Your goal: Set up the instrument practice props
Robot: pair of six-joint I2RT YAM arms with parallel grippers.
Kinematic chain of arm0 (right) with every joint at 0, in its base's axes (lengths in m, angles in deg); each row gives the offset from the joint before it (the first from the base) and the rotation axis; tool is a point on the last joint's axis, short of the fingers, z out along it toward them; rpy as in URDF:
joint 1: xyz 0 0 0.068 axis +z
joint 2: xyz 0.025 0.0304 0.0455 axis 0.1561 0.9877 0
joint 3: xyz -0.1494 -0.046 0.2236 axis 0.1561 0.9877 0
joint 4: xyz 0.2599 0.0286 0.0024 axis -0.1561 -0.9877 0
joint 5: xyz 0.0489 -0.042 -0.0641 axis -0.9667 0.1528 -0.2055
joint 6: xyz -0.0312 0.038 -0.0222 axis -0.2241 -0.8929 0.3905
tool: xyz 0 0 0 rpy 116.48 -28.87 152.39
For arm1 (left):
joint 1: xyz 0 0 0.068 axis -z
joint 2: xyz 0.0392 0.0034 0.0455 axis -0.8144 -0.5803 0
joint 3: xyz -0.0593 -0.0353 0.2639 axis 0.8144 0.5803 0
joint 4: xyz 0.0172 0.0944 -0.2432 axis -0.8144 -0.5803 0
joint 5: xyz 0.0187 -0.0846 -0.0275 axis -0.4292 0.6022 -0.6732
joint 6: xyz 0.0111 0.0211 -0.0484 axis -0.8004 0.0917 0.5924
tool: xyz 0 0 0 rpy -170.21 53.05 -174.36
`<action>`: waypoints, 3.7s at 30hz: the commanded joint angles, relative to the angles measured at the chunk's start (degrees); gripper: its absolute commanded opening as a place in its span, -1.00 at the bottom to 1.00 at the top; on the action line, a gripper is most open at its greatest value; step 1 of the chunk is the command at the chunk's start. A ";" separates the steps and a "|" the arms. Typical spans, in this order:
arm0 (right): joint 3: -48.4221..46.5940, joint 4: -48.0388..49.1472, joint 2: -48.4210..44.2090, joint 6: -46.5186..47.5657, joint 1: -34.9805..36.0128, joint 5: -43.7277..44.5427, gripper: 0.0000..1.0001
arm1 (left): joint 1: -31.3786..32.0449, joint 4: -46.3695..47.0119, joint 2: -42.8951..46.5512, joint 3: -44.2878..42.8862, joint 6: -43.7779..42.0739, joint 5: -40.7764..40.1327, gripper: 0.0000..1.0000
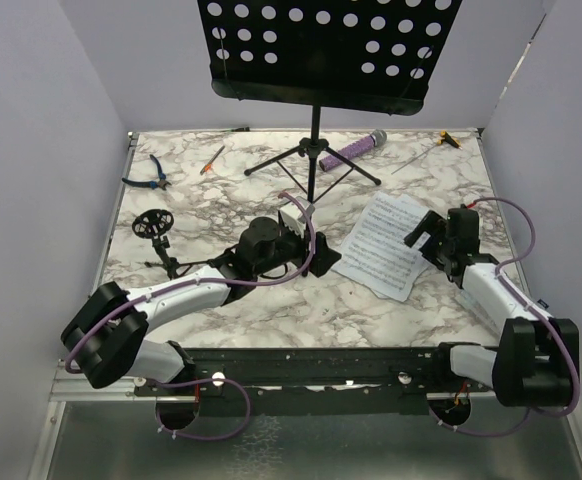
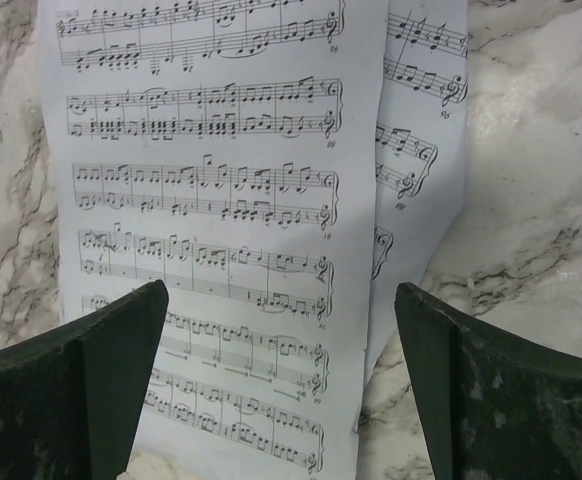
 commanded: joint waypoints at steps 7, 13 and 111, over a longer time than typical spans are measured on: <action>-3.06 9.82 10.89 -2.52 -5.22 -7.38 1.00 | 0.32 0.08 -0.34 0.76 0.27 -1.06 0.98; -2.53 16.81 13.70 -3.38 -7.22 -17.09 0.95 | 0.36 -0.15 0.02 0.92 -0.04 -1.39 0.98; -4.88 2.07 -15.14 14.52 2.38 -41.81 -0.99 | -6.33 0.53 3.23 0.16 12.86 1.00 0.98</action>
